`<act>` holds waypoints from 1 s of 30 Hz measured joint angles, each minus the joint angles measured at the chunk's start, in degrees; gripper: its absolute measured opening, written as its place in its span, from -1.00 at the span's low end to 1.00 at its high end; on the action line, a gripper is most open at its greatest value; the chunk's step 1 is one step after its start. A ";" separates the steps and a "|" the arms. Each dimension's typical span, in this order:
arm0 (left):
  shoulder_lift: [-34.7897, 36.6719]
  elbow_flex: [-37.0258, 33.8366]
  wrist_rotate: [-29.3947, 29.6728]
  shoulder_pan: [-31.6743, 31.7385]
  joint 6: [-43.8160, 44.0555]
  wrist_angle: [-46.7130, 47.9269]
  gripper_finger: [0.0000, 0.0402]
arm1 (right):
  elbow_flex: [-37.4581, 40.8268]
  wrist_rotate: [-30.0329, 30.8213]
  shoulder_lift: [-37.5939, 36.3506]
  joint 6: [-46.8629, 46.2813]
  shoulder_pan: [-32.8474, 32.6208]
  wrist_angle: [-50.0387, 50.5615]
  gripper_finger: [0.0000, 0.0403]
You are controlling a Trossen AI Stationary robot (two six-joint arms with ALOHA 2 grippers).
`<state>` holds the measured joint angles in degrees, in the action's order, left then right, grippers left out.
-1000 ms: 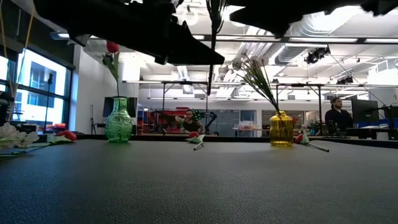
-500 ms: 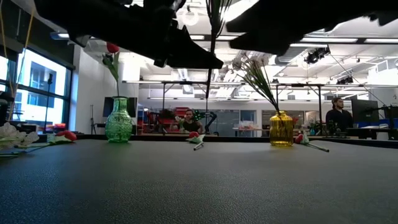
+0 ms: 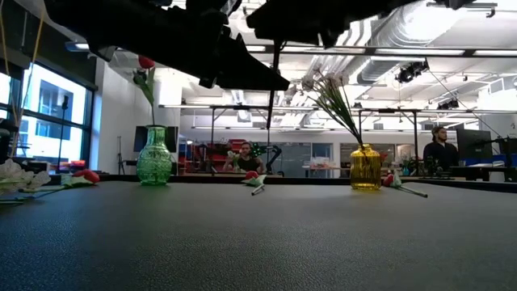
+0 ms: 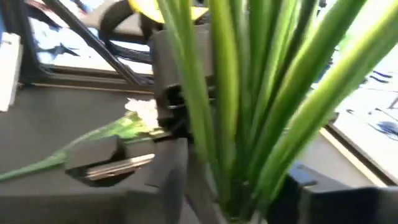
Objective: Sort flowers into vase by color
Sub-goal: Put the yellow flowers into the yellow flower vase
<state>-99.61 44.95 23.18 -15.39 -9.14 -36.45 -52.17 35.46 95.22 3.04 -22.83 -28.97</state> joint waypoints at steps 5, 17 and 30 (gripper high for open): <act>0.00 0.00 -0.20 -0.07 0.06 0.55 -1.00 | -2.41 3.68 -0.24 -2.07 -1.03 6.49 -0.75; 0.21 0.07 2.05 1.88 4.83 3.62 -0.84 | -1.09 10.83 -10.04 -15.36 -3.11 21.44 -0.97; -0.11 -1.09 1.55 6.55 11.12 9.71 -0.16 | 0.49 17.00 -27.99 -35.51 2.14 55.73 -0.99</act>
<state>-99.72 43.86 24.73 -8.84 1.98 -26.74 -51.68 52.46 67.22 -32.47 -20.70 26.76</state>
